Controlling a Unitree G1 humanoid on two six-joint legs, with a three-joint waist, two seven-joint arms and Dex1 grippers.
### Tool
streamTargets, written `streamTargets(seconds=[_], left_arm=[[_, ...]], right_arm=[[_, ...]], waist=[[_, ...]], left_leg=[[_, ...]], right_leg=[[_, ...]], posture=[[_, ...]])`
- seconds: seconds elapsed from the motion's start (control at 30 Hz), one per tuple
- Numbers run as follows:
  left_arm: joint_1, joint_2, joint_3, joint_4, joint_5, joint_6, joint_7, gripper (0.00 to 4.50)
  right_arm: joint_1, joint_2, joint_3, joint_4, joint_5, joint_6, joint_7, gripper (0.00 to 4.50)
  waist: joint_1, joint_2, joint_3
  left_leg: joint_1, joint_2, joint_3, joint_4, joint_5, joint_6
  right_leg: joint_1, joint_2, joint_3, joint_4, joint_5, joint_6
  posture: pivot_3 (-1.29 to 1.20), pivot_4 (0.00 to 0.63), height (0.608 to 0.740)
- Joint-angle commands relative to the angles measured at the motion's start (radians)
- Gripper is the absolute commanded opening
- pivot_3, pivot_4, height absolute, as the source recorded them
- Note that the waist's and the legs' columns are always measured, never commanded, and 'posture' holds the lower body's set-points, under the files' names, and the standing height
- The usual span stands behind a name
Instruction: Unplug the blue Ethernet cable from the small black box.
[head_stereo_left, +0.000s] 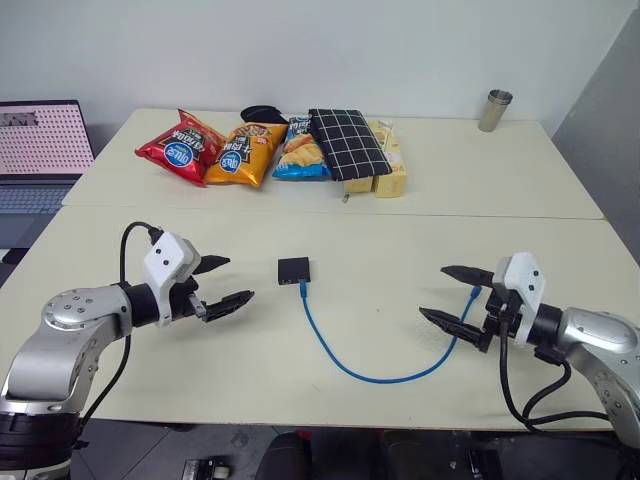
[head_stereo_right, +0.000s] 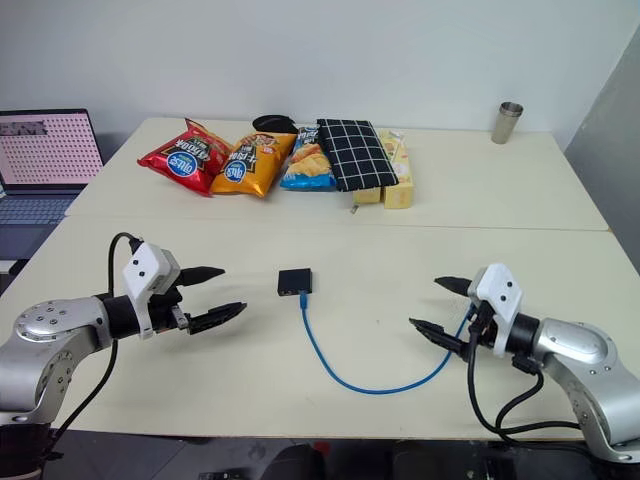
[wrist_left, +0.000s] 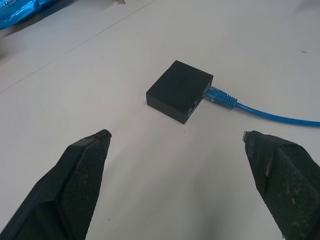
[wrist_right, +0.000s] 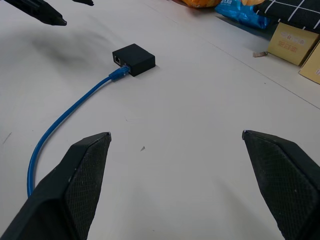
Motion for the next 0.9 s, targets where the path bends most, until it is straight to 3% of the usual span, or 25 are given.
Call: streamTargets(seconds=[0.03,0.5,0.67,0.9], left_arm=[[0.010,0.010,0.027,-0.033,-0.013,-0.032,-0.021,4.50],[0.052,0.016,0.027,-0.072,-0.007,-0.058,-0.027,4.50],[0.076,0.030,0.032,-0.098,-0.042,-0.037,-0.074,4.50],[0.088,0.071,0.039,-0.078,-0.044,-0.057,-0.133,4.50]], right_arm=[[-0.014,-0.004,-0.010,-0.037,0.021,0.003,-0.007,4.46],[-0.031,0.012,0.057,-0.067,0.035,0.034,-0.023,4.46],[-0.063,0.063,0.191,-0.068,-0.011,0.032,-0.053,4.46],[-0.196,0.243,0.451,0.059,-0.172,0.011,-0.139,4.46]], waist=[[0.000,0.000,0.000],[0.000,0.000,0.000],[-0.001,0.000,0.000],[-0.004,0.000,0.000]], left_leg=[[0.000,0.000,0.000,0.000,0.000,0.000],[0.000,0.000,0.000,0.000,0.000,0.000],[0.000,0.000,0.000,0.000,0.000,0.000],[0.000,0.000,-0.001,0.000,0.000,0.000]], right_leg=[[0.000,0.000,0.000,0.000,0.000,0.000],[0.000,0.000,0.000,0.000,0.000,0.000],[0.000,0.000,0.000,0.000,0.000,0.000],[-0.001,0.000,0.000,0.001,0.000,0.000]], posture=[[0.00,0.150,0.740],[0.00,0.150,0.740],[0.00,0.150,0.740],[0.00,0.150,0.740]])
